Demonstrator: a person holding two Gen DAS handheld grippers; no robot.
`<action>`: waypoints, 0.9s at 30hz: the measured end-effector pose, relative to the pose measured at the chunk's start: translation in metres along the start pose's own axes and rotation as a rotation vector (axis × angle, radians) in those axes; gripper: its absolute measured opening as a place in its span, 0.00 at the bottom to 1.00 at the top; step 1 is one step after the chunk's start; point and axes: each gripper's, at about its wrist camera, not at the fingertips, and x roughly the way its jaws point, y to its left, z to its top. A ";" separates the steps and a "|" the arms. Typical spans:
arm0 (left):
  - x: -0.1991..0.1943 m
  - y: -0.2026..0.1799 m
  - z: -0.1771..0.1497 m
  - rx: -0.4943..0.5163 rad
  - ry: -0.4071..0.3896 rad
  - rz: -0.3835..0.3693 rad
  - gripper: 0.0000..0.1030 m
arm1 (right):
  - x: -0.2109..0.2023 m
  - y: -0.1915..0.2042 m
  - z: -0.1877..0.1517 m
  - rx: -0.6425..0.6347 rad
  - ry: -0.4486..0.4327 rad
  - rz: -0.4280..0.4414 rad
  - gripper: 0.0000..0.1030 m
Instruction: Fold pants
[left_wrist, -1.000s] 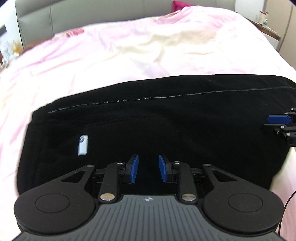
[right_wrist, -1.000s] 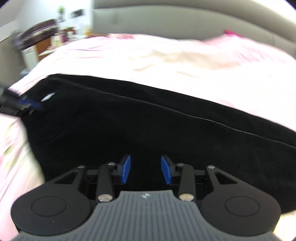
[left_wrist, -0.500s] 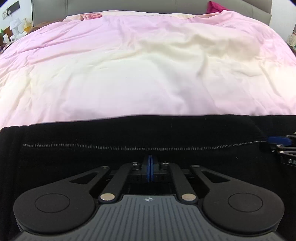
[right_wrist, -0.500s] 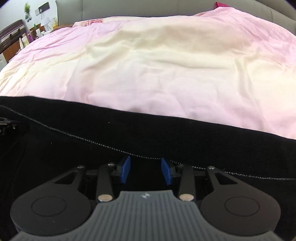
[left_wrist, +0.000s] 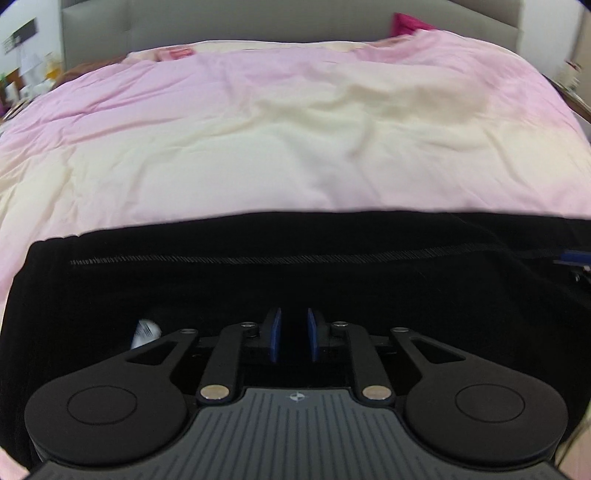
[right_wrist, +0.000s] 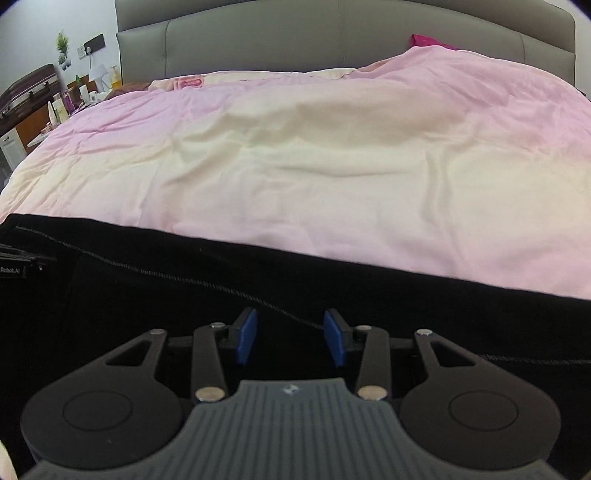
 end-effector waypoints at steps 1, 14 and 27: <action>-0.005 -0.009 -0.007 0.020 0.003 -0.018 0.20 | -0.012 -0.010 -0.011 0.004 0.002 -0.007 0.36; -0.052 -0.119 -0.106 0.153 0.039 -0.118 0.21 | -0.099 -0.136 -0.110 -0.020 0.052 -0.300 0.37; -0.058 -0.122 -0.086 0.087 0.099 -0.056 0.24 | -0.172 -0.271 -0.128 0.328 0.031 -0.284 0.57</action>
